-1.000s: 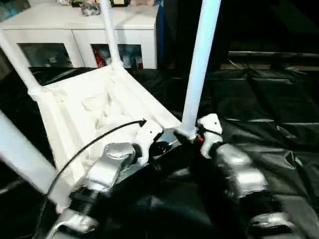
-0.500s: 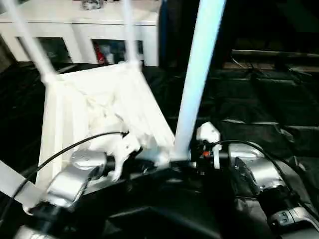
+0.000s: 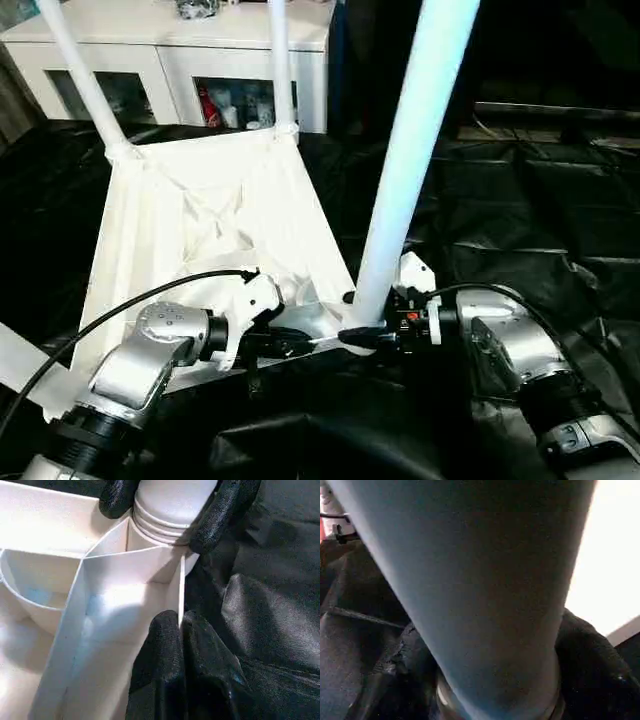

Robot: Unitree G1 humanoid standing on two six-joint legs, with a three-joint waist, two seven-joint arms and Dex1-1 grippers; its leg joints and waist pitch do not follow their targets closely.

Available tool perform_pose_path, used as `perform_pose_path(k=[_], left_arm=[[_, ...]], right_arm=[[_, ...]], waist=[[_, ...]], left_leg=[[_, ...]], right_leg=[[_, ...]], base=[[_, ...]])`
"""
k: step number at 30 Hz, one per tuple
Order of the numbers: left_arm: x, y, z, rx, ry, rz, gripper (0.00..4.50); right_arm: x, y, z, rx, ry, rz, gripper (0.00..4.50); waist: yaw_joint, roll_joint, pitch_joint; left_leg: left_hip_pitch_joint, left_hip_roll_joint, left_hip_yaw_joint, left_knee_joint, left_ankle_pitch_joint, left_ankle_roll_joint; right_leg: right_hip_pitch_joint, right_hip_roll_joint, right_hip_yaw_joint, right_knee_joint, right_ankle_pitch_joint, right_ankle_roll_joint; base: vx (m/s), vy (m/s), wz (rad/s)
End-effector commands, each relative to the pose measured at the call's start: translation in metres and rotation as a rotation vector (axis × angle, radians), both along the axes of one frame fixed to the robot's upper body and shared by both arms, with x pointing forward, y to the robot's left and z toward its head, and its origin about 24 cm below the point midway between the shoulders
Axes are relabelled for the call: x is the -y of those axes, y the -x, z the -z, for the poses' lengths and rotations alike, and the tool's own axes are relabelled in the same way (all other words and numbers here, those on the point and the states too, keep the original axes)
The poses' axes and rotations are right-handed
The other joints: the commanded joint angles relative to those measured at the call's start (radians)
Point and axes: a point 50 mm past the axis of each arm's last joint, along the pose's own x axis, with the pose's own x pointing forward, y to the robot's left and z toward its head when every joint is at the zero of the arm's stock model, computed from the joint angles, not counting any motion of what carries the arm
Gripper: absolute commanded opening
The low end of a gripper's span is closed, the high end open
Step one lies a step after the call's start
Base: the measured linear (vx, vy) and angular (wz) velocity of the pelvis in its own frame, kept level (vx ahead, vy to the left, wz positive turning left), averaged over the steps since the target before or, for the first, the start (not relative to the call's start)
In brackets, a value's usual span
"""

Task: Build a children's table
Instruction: Rotate leg to tighten

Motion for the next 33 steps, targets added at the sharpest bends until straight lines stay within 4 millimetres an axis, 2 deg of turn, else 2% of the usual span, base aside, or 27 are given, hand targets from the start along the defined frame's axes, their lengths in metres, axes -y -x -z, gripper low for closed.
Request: perform_pose_path(k=[1,2,3,4,6,7,8,13,14,16,17,22,24,25,26,28,29,31,32,33], left_arm=[[0.011,-0.015,0.001,0.035,-0.009,-0.115,0.00],[0.014,-0.018,0.001,0.044,-0.012,-0.141,0.00],[0.018,-0.022,0.003,0.057,-0.015,-0.177,0.00],[0.024,-0.027,0.004,0.068,-0.016,-0.218,0.00],[0.034,-0.033,0.004,0.073,-0.005,-0.274,0.00],[0.044,-0.038,0.003,0.082,0.005,-0.324,0.00],[0.048,-0.040,0.003,0.089,0.009,-0.350,0.00],[0.080,-0.044,0.000,0.097,0.047,-0.382,0.00],[0.080,-0.044,0.000,0.097,0.047,-0.382,0.00],[0.084,-0.043,-0.001,0.110,0.040,-0.346,0.00],[0.083,-0.043,-0.001,0.112,0.039,-0.344,0.00],[0.065,-0.040,-0.001,0.104,0.033,-0.290,0.00],[0.060,-0.039,-0.001,0.094,0.036,-0.269,0.00],[0.049,-0.033,-0.002,0.095,0.050,-0.189,0.00],[0.045,-0.031,-0.003,0.088,0.056,-0.163,0.00],[0.039,-0.027,-0.004,0.072,0.073,-0.116,0.00],[0.035,-0.023,-0.005,0.070,0.083,-0.073,0.00],[0.029,-0.019,-0.007,0.079,0.086,-0.015,0.00],[0.025,-0.018,-0.007,0.069,0.086,-0.002,0.00],[0.022,-0.017,-0.008,0.061,0.089,0.012,0.00]], right_arm=[[-0.003,-0.003,0.015,-0.013,0.023,0.179,2.81],[-0.005,-0.005,0.018,-0.005,0.030,0.225,2.77],[-0.006,-0.007,0.022,0.006,0.041,0.293,2.74],[-0.009,-0.010,0.026,0.006,0.045,0.376,2.72],[-0.014,-0.013,0.031,-0.004,0.041,0.500,2.72],[-0.021,-0.013,0.035,-0.027,0.028,0.565,2.72],[-0.025,-0.013,0.036,-0.041,0.021,0.584,2.72],[-0.066,-0.005,0.032,-0.015,-0.043,0.538,2.72],[-0.066,-0.005,0.032,-0.015,-0.043,0.538,2.72],[-0.075,-0.003,0.027,-0.012,-0.075,0.489,3.41],[-0.075,-0.003,0.027,-0.010,-0.075,0.481,3.41],[-0.055,-0.009,0.019,0.038,-0.051,0.426,3.93],[-0.047,-0.010,0.017,0.074,-0.023,0.402,3.93],[-0.031,-0.011,0.010,0.080,-0.031,0.327,3.93],[-0.027,-0.011,0.008,0.075,-0.039,0.302,3.93],[-0.020,-0.011,0.004,0.080,-0.044,0.270,3.93],[-0.015,-0.012,0.001,0.088,-0.044,0.258,3.93],[-0.009,-0.011,-0.002,0.085,-0.047,0.222,3.93],[-0.005,-0.009,-0.004,0.079,-0.041,0.189,3.93],[-0.002,-0.006,-0.004,0.068,-0.031,0.148,3.93]], waist=[[-0.004,0.006,-0.053],[-0.005,0.007,-0.051],[-0.008,0.005,-0.048],[-0.011,0.000,-0.042],[-0.015,0.000,-0.035],[-0.017,-0.004,-0.038],[-0.019,-0.005,-0.039],[-0.015,-0.009,-0.040],[-0.013,-0.009,-0.041],[-0.011,-0.005,-0.043],[-0.012,-0.005,-0.044],[-0.009,-0.005,-0.047],[-0.007,-0.005,-0.048],[-0.005,-0.006,-0.049],[-0.006,-0.009,-0.049],[-0.006,-0.005,-0.053],[-0.007,-0.001,-0.055],[-0.005,-0.002,-0.061],[-0.003,0.011,-0.063],[-0.003,0.004,-0.070]], left_leg=[[0.022,0.043,-0.008,-0.073,-0.190,0.056],[0.023,0.043,-0.008,-0.075,-0.216,0.044],[0.022,0.041,-0.011,-0.080,-0.260,0.018],[0.024,0.040,-0.012,-0.085,-0.305,-0.001],[0.027,0.039,-0.015,-0.090,-0.354,-0.019],[0.032,0.037,-0.020,-0.090,-0.379,-0.035],[0.032,0.037,-0.020,-0.090,-0.375,-0.034],[0.023,0.036,-0.018,-0.091,-0.327,-0.003],[0.022,0.036,-0.018,-0.091,-0.319,0.006],[0.018,0.036,-0.018,-0.091,-0.303,0.017],[0.018,0.035,-0.018,-0.091,-0.302,0.019],[0.016,0.036,-0.017,-0.089,-0.288,0.032],[0.016,0.036,-0.016,-0.089,-0.275,0.036],[0.014,0.036,-0.016,-0.087,-0.254,0.045],[0.012,0.035,-0.016,-0.086,-0.250,0.054],[0.007,0.035,-0.015,-0.081,-0.203,0.073],[0.010,0.037,-0.013,-0.078,-0.171,0.081],[0.008,0.037,-0.012,-0.068,-0.089,0.112],[0.009,0.037,-0.012,-0.064,-0.075,0.117],[0.006,0.037,-0.011,-0.056,-0.027,0.137]], right_leg=[[0.037,-0.042,0.032,-0.063,-0.027,-0.291],[0.035,-0.043,0.033,-0.066,-0.061,-0.289],[0.039,-0.047,0.033,-0.072,-0.147,-0.270],[0.035,-0.048,0.034,-0.082,-0.231,-0.244],[0.033,-0.050,0.034,-0.091,-0.330,-0.214],[0.029,-0.053,0.037,-0.099,-0.423,-0.172],[0.028,-0.053,0.038,-0.101,-0.424,-0.165],[0.026,-0.050,0.041,-0.104,-0.370,-0.150],[0.027,-0.051,0.041,-0.102,-0.359,-0.151],[0.028,-0.050,0.041,-0.100,-0.334,-0.154],[0.028,-0.049,0.041,-0.099,-0.330,-0.155],[0.031,-0.050,0.040,-0.097,-0.303,-0.164],[0.032,-0.051,0.039,-0.097,-0.289,-0.168],[0.035,-0.051,0.038,-0.094,-0.263,-0.175],[0.038,-0.050,0.038,-0.093,-0.255,-0.176],[0.041,-0.051,0.038,-0.084,-0.189,-0.194],[0.038,-0.048,0.037,-0.079,-0.131,-0.218],[0.044,-0.044,0.032,-0.062,0.017,-0.260],[0.042,-0.044,0.032,-0.057,0.050,-0.269],[0.045,-0.039,0.030,-0.046,0.137,-0.282]], base=[[0.000,0.000,0.00],[0.000,0.000,0.00],[0.000,0.000,0.00],[0.000,0.000,0.00],[0.000,0.000,0.00],[-0.057,0.002,-0.04],[0.000,0.000,0.00],[0.000,0.000,0.00],[0.000,0.000,0.00],[0.000,0.000,0.00],[0.000,0.000,0.00],[0.000,0.000,0.00],[0.000,0.000,0.00],[0.000,0.000,0.00],[0.000,0.000,0.00],[0.000,0.000,0.00],[0.000,0.000,0.00],[0.000,0.000,0.00],[0.000,0.000,0.00],[0.000,0.000,0.00]])
